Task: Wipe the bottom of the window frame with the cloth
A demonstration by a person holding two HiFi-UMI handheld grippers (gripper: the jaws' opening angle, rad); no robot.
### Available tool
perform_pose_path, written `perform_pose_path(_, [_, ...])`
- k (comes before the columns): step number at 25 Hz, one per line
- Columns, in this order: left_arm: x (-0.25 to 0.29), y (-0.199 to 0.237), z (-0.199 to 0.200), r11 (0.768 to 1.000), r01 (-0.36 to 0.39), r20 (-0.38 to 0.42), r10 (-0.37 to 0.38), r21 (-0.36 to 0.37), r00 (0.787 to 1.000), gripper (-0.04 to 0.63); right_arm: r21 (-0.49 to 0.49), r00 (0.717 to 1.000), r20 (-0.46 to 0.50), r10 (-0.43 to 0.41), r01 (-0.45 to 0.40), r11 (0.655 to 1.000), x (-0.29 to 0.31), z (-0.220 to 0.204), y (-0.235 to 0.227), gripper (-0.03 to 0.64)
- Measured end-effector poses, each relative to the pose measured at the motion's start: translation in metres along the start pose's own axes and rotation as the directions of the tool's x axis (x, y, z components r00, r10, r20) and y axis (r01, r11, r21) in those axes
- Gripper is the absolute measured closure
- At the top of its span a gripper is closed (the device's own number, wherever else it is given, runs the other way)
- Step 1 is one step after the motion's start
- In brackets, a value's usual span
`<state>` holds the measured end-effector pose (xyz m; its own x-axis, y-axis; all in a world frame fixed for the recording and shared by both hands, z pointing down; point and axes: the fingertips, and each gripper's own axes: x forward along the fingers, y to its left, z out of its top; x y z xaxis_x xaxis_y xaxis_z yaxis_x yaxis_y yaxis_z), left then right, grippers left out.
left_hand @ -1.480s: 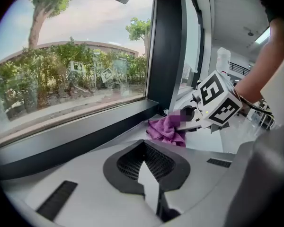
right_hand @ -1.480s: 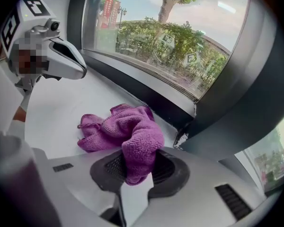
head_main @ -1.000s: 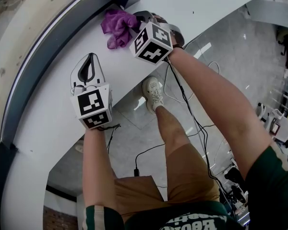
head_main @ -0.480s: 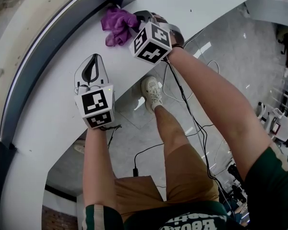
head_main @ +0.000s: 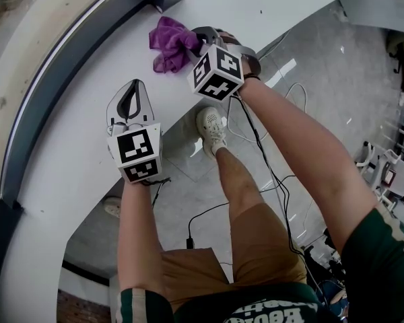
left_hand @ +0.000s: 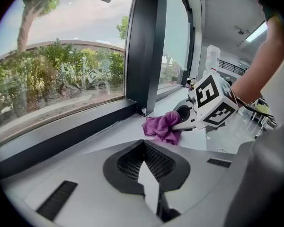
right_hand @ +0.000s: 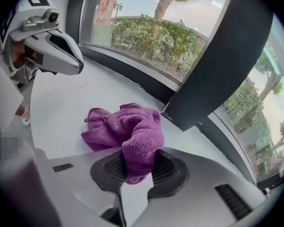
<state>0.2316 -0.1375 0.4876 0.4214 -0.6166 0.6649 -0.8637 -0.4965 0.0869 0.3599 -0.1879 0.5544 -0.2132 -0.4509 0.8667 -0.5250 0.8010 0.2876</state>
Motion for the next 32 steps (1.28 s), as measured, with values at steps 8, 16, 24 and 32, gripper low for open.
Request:
perform_pose_path(8, [-0.006,-0.012,-0.011,1.000,0.009,-0.010,-0.009,0.008,1.000,0.589,-0.020,1.000,-0.002,-0.024,0.023,1.000,-0.013,-0.016,0.011,0.528])
perform_pose_path(16, [-0.006,-0.015,-0.011,1.000,0.003,-0.010,-0.003,0.007,1.000,0.589,-0.055,0.999,-0.001,-0.032,0.032,0.998,-0.020,-0.026,0.018,0.528])
perform_pose_path(24, [-0.004,-0.012,-0.013,1.000,-0.014,-0.005,0.014,-0.001,1.000,0.589,-0.044,1.000,0.006,-0.026,0.027,0.999,-0.019,-0.025,0.019,0.528])
perform_pose_path(32, [-0.008,-0.012,-0.014,1.000,-0.023,0.000,0.023,-0.005,1.000,0.589,-0.012,0.999,0.017,-0.028,0.028,1.000,-0.021,-0.025,0.018,0.528])
